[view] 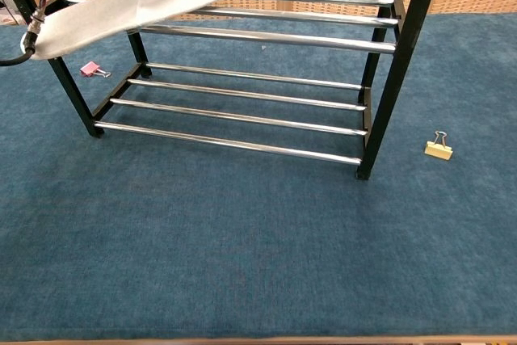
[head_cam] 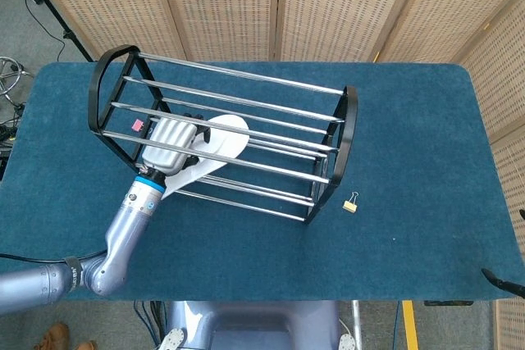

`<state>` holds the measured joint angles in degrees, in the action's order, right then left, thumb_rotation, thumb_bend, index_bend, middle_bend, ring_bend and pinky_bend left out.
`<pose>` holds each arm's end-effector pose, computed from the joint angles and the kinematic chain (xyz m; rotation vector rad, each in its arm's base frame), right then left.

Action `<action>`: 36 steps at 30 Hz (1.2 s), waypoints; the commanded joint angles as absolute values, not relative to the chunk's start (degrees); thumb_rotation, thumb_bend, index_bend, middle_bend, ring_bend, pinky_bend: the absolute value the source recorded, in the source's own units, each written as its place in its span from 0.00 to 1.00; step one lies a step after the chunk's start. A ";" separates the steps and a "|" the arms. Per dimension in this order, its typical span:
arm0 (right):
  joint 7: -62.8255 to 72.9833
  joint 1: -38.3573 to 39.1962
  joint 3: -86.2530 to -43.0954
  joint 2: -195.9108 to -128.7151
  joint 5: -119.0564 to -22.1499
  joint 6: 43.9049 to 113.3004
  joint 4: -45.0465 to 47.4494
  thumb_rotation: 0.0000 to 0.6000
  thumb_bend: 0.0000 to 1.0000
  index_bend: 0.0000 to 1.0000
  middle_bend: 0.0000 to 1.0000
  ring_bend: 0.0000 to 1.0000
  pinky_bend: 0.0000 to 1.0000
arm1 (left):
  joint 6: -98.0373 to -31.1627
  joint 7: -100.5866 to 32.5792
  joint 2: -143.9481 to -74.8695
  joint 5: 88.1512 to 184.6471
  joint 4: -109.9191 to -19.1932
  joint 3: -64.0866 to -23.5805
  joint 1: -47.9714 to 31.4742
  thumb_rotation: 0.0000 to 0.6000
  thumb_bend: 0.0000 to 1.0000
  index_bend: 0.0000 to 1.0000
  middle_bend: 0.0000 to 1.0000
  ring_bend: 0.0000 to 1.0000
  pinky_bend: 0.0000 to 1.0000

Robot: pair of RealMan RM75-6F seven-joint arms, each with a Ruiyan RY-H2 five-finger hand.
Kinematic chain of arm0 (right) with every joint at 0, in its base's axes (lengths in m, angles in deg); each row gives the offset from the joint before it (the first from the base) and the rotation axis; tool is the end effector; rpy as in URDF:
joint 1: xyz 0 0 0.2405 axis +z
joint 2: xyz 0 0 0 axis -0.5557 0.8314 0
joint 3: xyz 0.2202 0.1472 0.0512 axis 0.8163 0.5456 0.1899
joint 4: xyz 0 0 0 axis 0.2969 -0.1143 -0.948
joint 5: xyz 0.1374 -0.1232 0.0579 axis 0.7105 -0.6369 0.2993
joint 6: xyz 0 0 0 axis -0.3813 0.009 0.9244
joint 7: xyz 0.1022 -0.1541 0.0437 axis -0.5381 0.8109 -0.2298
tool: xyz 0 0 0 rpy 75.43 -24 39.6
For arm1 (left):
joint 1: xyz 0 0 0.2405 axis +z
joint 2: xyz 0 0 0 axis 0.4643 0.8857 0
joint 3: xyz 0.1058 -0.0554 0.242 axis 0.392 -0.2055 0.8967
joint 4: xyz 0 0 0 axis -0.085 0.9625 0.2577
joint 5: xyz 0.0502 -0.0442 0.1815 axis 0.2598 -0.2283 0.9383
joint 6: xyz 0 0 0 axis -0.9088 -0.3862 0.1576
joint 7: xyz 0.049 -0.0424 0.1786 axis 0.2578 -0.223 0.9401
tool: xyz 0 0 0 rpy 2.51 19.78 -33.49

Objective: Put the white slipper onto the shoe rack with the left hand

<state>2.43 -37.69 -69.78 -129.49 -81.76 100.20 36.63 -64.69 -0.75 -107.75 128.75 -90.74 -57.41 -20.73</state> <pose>-0.3298 -0.1782 0.2475 1.0549 -1.1208 0.8247 -0.0614 0.4227 0.0752 -1.6684 -0.7768 -1.1131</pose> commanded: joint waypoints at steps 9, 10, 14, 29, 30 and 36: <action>2.17 -37.78 -69.82 -129.38 -81.83 100.34 36.61 1.00 0.00 0.00 0.00 0.00 0.00 | -71.46 6.80 -109.13 119.01 -91.95 -57.99 -22.78 1.00 0.62 0.66 0.46 0.42 0.54; 2.14 -37.77 -69.82 -129.38 -81.81 100.31 36.60 1.00 0.00 0.00 0.00 0.00 0.00 | -71.81 6.80 -109.15 118.91 -91.98 -58.01 -22.80 1.00 0.62 0.66 0.46 0.42 0.54; 2.18 -37.73 -69.86 -129.37 -81.90 100.25 36.61 1.00 0.00 0.00 0.00 0.00 0.00 | -73.38 7.02 -109.27 118.41 -91.96 -58.20 -22.89 1.00 0.62 0.66 0.46 0.42 0.54; 2.45 -37.66 -69.96 -129.39 -81.91 100.17 36.72 1.00 0.00 0.00 0.00 0.00 0.00 | -76.92 9.14 -110.75 112.66 -92.05 -59.94 -24.21 1.00 0.60 0.65 0.45 0.41 0.54; 2.49 -37.65 -69.96 -129.42 -81.89 100.15 36.74 1.00 0.00 0.00 0.00 0.00 0.00 | -76.94 9.23 -110.80 112.00 -91.99 -60.19 -24.38 1.00 0.60 0.65 0.45 0.41 0.54; 2.67 -37.60 -69.99 -129.47 -81.86 100.11 36.77 1.00 0.00 0.00 0.00 0.00 0.00 | -76.72 9.50 -111.26 110.04 -90.48 -61.02 -25.45 1.00 0.59 0.64 0.45 0.41 0.54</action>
<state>2.68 -37.60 -69.99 -129.47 -81.86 100.11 36.78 -76.78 9.44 -111.14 110.24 -90.69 -60.88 -25.27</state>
